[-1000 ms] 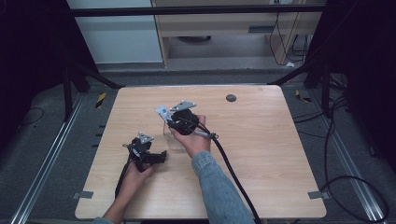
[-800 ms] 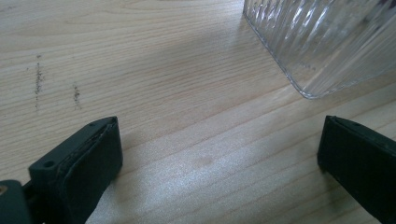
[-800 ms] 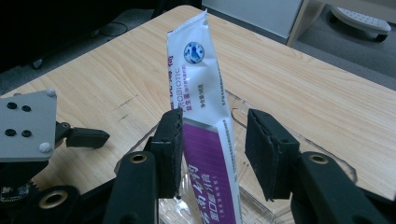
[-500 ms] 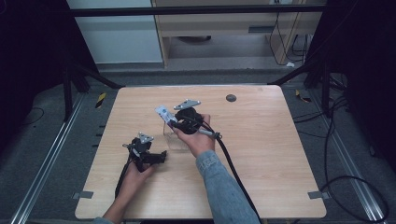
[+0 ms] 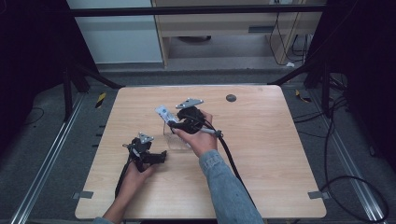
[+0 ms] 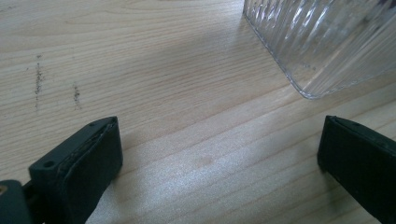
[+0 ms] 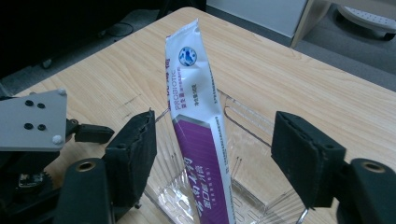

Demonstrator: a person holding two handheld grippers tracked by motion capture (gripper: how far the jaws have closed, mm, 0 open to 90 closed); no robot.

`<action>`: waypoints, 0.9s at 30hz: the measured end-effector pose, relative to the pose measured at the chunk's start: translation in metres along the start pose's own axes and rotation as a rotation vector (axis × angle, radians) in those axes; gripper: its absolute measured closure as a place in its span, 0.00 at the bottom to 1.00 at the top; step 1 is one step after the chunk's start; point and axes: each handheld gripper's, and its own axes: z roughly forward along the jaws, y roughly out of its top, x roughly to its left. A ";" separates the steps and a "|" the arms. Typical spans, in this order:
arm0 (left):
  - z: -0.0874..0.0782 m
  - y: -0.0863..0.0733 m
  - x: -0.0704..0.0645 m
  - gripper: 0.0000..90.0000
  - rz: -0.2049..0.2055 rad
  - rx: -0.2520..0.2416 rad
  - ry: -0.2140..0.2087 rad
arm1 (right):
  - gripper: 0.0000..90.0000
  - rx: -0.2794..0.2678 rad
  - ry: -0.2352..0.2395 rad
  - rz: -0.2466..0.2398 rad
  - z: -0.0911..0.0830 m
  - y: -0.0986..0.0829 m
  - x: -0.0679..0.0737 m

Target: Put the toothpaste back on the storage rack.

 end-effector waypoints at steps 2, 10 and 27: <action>0.000 0.000 0.000 0.00 0.000 0.000 0.000 | 0.30 0.006 0.011 0.011 -0.001 0.001 -0.002; -0.001 0.000 0.000 0.00 0.003 0.005 0.000 | 0.12 0.051 -0.017 -0.002 -0.004 0.000 -0.007; 0.000 0.000 -0.003 0.00 0.000 0.003 0.002 | 0.09 0.019 0.001 0.039 -0.025 0.007 -0.033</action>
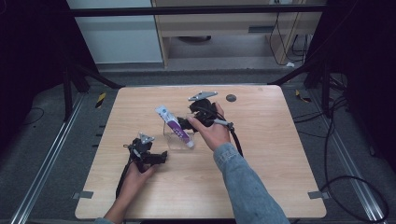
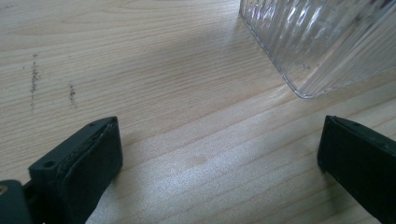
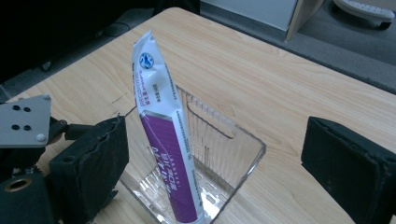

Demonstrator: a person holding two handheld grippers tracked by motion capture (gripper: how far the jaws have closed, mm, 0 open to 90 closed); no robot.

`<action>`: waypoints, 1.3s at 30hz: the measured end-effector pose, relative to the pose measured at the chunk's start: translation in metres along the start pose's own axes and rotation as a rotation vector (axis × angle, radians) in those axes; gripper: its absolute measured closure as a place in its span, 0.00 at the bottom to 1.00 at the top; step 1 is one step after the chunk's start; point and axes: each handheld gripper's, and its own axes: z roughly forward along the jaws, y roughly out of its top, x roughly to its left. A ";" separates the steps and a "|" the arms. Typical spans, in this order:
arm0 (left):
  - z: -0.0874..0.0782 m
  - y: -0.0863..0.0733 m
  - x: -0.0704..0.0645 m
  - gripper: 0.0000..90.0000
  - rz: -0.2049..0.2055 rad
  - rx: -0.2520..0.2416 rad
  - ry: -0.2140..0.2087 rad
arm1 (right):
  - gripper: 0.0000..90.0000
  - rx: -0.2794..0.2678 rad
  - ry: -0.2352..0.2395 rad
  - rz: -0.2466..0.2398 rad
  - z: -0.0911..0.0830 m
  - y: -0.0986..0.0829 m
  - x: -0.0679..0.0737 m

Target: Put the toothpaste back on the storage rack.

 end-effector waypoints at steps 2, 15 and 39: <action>0.000 0.000 0.000 0.00 -0.001 0.000 0.000 | 0.09 -0.002 0.007 0.005 -0.004 0.000 -0.004; 0.001 0.001 -0.003 0.00 -0.014 0.003 0.014 | 0.09 0.007 -0.014 0.002 -0.024 -0.022 -0.030; 0.003 0.003 -0.005 0.00 -0.012 -0.001 0.009 | 0.11 0.030 -0.115 0.066 -0.045 -0.056 -0.078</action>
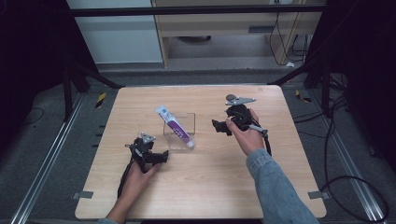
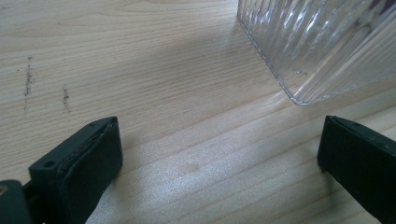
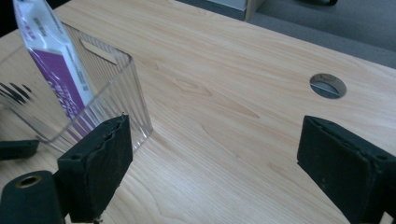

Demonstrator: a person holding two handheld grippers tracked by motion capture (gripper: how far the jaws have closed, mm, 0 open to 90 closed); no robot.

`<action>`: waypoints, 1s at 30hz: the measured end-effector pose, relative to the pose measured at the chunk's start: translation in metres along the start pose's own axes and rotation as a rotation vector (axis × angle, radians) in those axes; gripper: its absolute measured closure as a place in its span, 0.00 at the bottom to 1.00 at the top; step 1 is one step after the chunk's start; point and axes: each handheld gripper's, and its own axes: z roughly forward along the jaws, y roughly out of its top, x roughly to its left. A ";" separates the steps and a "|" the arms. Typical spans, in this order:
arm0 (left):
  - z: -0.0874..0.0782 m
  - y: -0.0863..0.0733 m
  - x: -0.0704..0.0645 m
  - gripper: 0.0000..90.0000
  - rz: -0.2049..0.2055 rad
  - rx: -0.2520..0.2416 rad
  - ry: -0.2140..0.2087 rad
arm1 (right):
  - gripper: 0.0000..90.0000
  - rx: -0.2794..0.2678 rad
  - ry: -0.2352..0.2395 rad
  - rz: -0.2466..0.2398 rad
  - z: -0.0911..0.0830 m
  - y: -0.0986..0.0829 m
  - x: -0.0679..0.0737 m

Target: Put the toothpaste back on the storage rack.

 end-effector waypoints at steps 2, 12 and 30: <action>0.000 0.000 0.000 0.00 0.001 0.001 0.000 | 0.11 0.004 -0.014 0.004 -0.002 -0.005 -0.005; 0.000 0.001 0.000 0.00 0.001 0.001 -0.001 | 0.10 0.012 -0.082 0.042 -0.007 -0.028 -0.031; 0.001 0.001 -0.001 0.00 0.001 0.000 -0.001 | 0.09 0.080 -0.144 0.084 0.008 -0.054 -0.069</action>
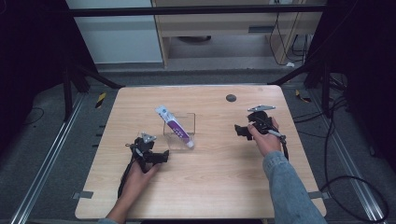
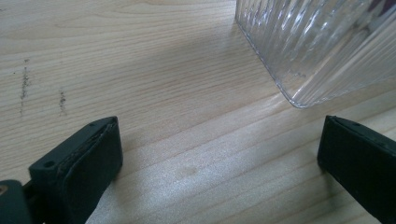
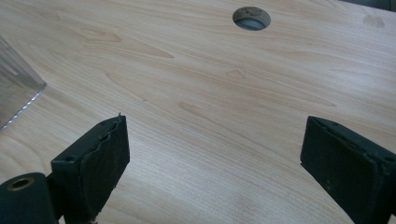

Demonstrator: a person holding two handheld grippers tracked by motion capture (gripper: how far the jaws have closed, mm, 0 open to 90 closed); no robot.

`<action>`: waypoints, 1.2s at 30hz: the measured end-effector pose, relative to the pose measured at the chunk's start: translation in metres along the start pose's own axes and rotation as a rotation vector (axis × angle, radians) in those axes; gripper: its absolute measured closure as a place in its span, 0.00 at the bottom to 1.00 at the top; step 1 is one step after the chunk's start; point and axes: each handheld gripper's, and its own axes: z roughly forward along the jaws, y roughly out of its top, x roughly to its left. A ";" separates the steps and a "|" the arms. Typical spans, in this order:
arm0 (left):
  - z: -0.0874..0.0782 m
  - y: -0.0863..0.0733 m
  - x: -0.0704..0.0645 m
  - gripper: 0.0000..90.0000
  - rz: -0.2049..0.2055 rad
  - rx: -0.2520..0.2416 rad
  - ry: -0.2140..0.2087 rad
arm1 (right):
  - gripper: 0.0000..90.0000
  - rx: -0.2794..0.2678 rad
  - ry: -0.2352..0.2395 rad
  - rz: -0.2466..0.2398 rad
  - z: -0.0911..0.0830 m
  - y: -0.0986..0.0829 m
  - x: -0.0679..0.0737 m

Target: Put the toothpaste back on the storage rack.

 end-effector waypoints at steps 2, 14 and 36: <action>0.000 0.000 0.000 0.00 0.000 0.000 0.000 | 0.10 0.013 0.001 0.003 0.004 -0.002 -0.003; 0.000 0.000 0.000 0.00 0.000 0.000 0.000 | 0.13 0.053 -0.046 0.112 0.037 -0.022 -0.033; 0.001 0.001 0.000 0.00 0.004 0.001 -0.003 | 0.13 0.016 -0.140 0.212 0.055 -0.035 -0.052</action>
